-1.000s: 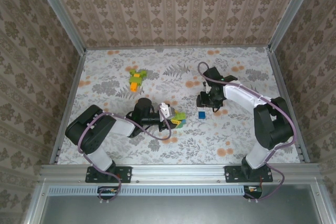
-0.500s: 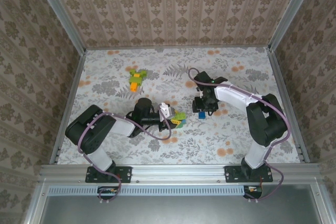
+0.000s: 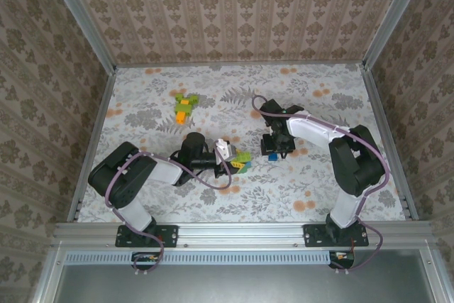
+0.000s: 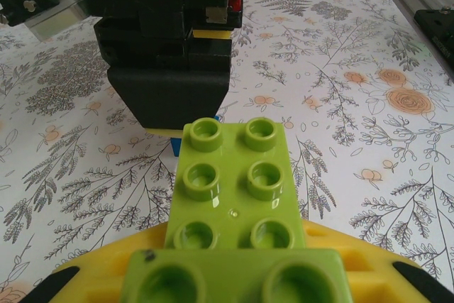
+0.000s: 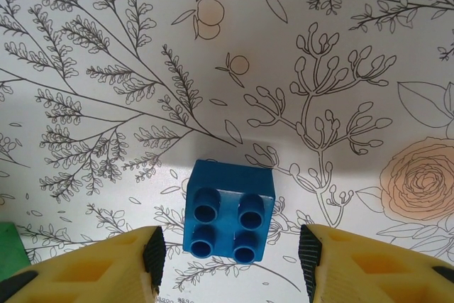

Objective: Assemble a carrot with lego

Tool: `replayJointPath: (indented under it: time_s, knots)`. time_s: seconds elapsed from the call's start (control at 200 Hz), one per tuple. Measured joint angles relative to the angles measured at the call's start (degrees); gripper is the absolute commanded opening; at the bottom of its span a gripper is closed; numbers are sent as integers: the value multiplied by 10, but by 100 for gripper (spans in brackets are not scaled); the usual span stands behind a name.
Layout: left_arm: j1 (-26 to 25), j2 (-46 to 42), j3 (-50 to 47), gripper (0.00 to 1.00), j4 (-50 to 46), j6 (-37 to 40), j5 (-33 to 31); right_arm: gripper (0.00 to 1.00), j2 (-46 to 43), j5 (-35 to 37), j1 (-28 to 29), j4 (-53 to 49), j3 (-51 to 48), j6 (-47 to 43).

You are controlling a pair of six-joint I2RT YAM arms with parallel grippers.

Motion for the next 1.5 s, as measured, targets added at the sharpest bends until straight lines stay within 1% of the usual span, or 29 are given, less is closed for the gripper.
replayJointPath:
  time_s: [0.235,0.385,0.755,1.075,1.34,1.5]
  knots:
    - [0,0,0,28,0,0,0,54,17,0,3,2,0,2]
    - [0,0,0,28,0,0,0,52,20,1,3,2,0,2]
    - [0,0,0,28,0,0,0,52,32,2,4,2,0,4]
    - [0,0,0,28,0,0,0,39,35,15,6,2,0,10]
    - [0,1,0,28,0,0,1,37,30,16,7,-5,0,10]
    - [0,1,0,28,0,0,2,37,-11,16,7,-45,7,9]
